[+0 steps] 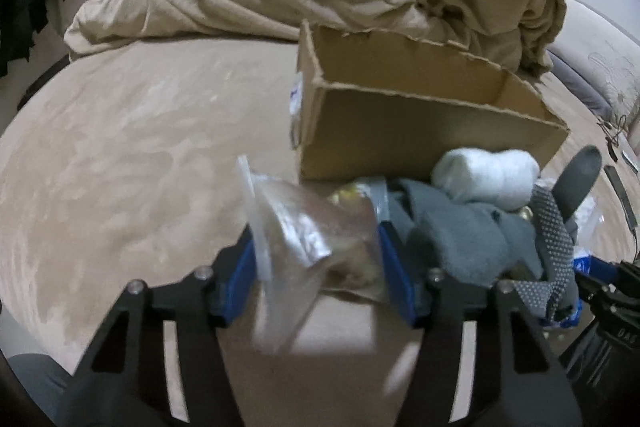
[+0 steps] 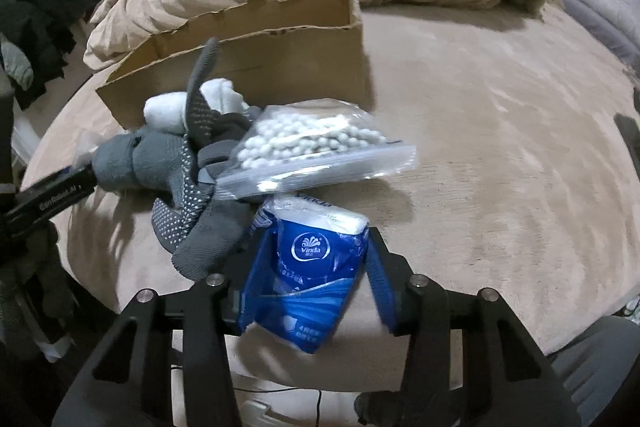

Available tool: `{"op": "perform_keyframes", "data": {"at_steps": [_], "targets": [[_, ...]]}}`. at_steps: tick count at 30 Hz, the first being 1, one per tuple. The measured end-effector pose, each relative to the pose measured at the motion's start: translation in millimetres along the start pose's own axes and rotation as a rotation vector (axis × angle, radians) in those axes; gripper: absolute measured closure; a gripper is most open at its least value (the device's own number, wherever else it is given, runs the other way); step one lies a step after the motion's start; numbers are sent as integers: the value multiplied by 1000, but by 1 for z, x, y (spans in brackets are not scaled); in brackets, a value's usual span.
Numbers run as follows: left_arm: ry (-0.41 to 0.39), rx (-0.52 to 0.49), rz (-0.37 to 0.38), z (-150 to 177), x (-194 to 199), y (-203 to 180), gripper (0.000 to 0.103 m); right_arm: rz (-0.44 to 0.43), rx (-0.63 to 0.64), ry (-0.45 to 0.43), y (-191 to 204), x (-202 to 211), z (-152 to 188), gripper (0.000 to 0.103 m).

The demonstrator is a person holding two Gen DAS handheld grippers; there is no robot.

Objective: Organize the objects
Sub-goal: 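Grasp the clear bag of brown items with the left tool while the right grasps the blue tissue pack, then carry both held items over the cardboard box and open both tools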

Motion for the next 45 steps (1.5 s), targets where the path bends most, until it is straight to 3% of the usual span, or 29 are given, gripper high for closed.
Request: {"op": "perform_keyframes", "data": {"at_steps": [5, 10, 16, 23, 35, 40, 45], "targets": [[-18, 21, 13, 3, 13, 4, 50, -33, -25, -11, -3, 1, 1, 67], [-28, 47, 11, 8, 27, 13, 51, -19, -29, -18, -6, 10, 4, 72], [-51, 74, 8, 8, 47, 25, 51, 13, -35, -58, -11, 28, 1, 72], [-96, 80, 58, -5, 85, 22, 51, 35, -29, -138, -14, 63, -13, 72], [-203, 10, 213, -55, 130, -28, 51, 20, 73, -320, 2, 107, -71, 72], [-214, -11, 239, -81, 117, -50, 50, 14, 125, -377, 10, 98, -108, 72], [-188, -29, 256, -99, 87, -66, 50, 9, 161, -345, 9, 67, -138, 72]]}}
Point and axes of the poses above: each gripper's, at about its wrist camera, not at the fingertips, and x roughly against the way its jaws point, y to its left, z to its underside, the point moved 2 cm from there along -x, roughly the way its jaws point, and after that the axes turned 8 degrees about -z, right-handed, at the moved point
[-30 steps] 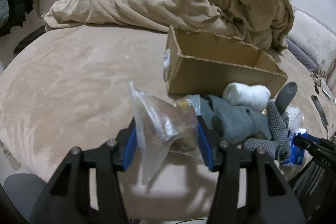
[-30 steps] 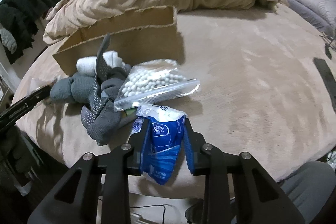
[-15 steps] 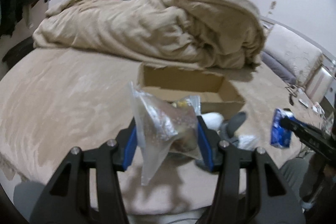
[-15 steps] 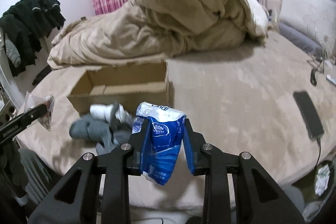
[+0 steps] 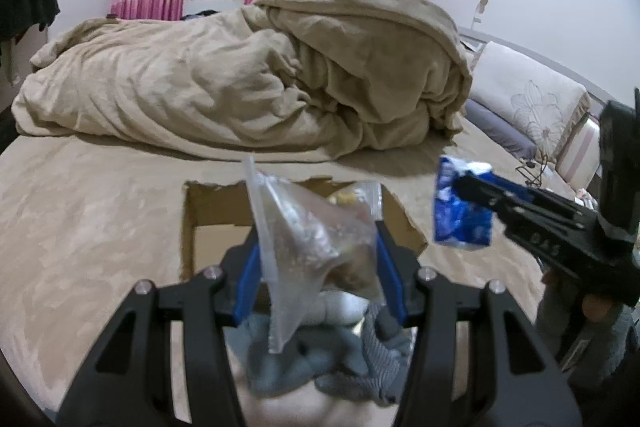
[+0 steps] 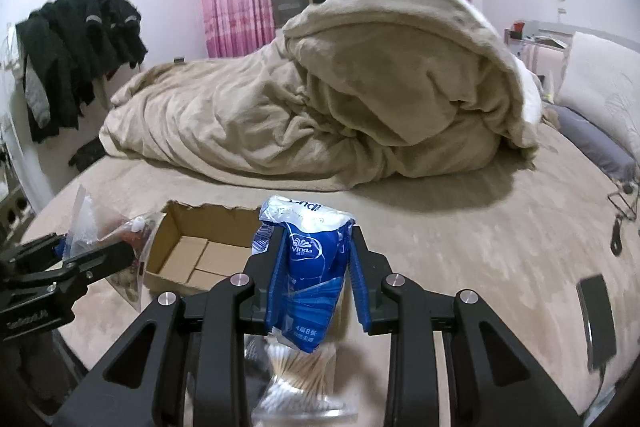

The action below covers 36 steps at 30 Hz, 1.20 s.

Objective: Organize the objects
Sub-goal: 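Carry both held items over the cardboard box and open both tools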

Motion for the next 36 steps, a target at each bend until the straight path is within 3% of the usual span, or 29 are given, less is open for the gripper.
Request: {"op": "perform_keyframes", "data": {"at_steps": [10, 19, 22, 24, 28, 30, 36], "targets": [[126, 11, -15, 3, -91, 1, 50, -52, -16, 99, -12, -75, 6, 71], [184, 27, -9, 12, -125, 1, 49, -87, -27, 182, -17, -111, 27, 70], [187, 42, -1, 12, -125, 3, 48, -100, -26, 198, -17, -117, 33, 68], [177, 44, -13, 10, -123, 5, 43, -108, -28, 193, -17, -117, 33, 61], [157, 58, -18, 5, -114, 10, 33, -119, -33, 166, -17, -110, 31, 35], [136, 61, -24, 1, -105, 11, 27, -121, -27, 156, -16, -105, 30, 34], [77, 92, -26, -9, -66, 14, 24, -96, -45, 118, -15, -78, 22, 34]]}}
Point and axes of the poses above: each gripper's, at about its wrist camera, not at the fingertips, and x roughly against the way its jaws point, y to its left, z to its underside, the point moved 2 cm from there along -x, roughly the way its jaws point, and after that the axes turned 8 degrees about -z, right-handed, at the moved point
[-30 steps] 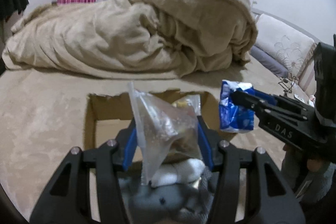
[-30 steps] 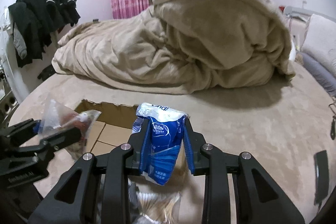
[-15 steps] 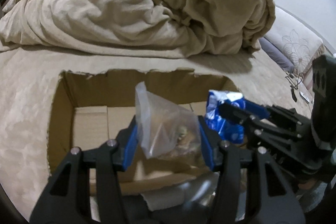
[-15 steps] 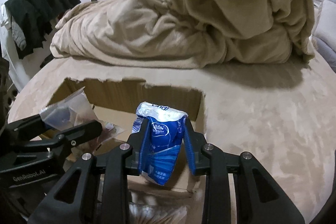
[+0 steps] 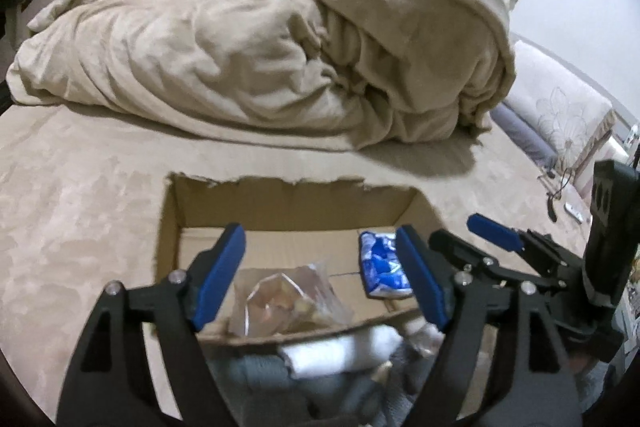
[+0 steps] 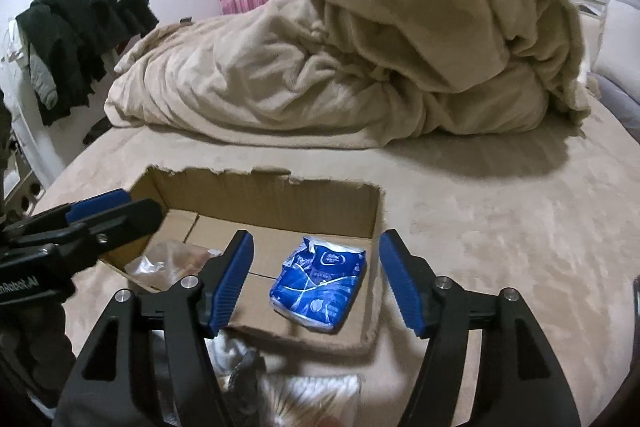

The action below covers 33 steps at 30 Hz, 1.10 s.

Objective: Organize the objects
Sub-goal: 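Carry both held items over the cardboard box and open both tools, then grasp the grey dotted glove with the left tool while the right grasps the cotton swab bag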

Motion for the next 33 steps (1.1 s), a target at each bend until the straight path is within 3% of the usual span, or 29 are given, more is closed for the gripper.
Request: {"op": "perform_keyframes", "data": {"at_steps": [5, 8, 18, 25, 33], "targets": [[-56, 14, 0, -2, 46, 0, 22, 20, -8, -41, 7, 41, -4, 34], [-89, 13, 1, 0, 74, -3, 10, 20, -2, -63, 15, 66, -3, 34], [-131, -17, 38, 23, 136, -20, 9, 1, 35, -147, 42, 142, 7, 33], [-99, -3, 40, 50, 137, -23, 9, -11, 61, -166, 51, 166, 21, 33], [10, 9, 30, 89, 104, -29, 9, -29, 74, -125, 52, 161, 41, 33]]}}
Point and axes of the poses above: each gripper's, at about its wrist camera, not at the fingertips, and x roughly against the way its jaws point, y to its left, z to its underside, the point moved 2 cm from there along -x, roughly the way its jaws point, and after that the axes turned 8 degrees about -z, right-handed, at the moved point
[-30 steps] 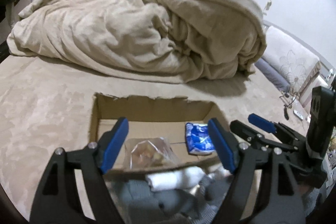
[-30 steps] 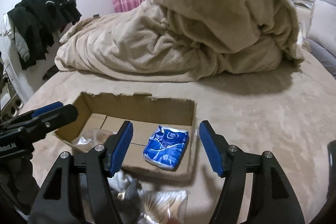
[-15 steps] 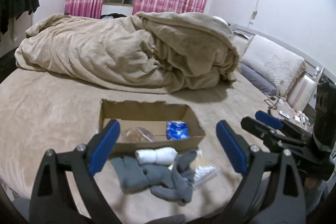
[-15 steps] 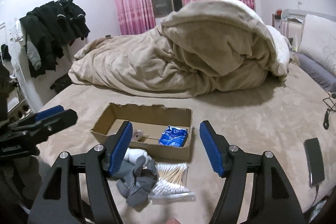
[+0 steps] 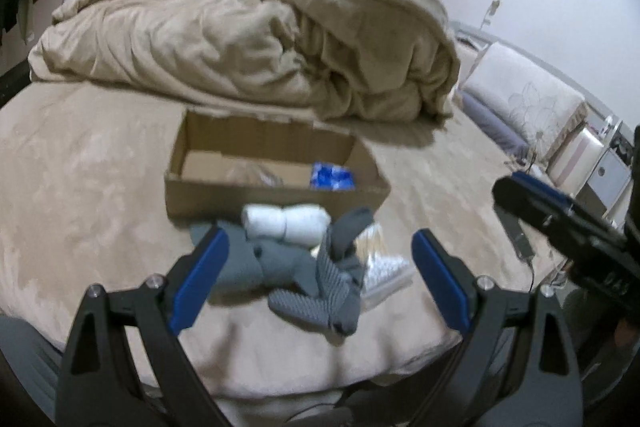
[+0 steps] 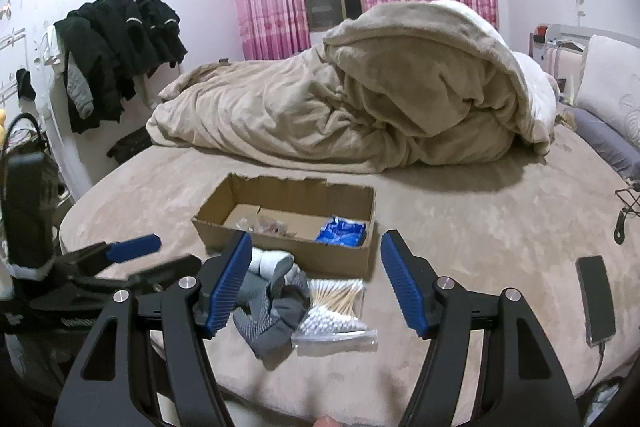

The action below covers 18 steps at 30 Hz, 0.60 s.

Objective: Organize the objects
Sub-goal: 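Grasp the grey dotted glove with the left tool while the right grasps the cotton swab bag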

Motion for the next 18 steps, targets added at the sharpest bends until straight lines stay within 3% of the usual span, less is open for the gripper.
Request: {"op": "perform_keyframes", "data": {"at_steps": [10, 18], "targets": [[103, -33, 5, 36, -52, -10, 10, -6, -32, 85, -18, -33, 24, 33], [162, -62, 6, 59, -82, -14, 27, -30, -84, 154, -34, -66, 41, 33]]}}
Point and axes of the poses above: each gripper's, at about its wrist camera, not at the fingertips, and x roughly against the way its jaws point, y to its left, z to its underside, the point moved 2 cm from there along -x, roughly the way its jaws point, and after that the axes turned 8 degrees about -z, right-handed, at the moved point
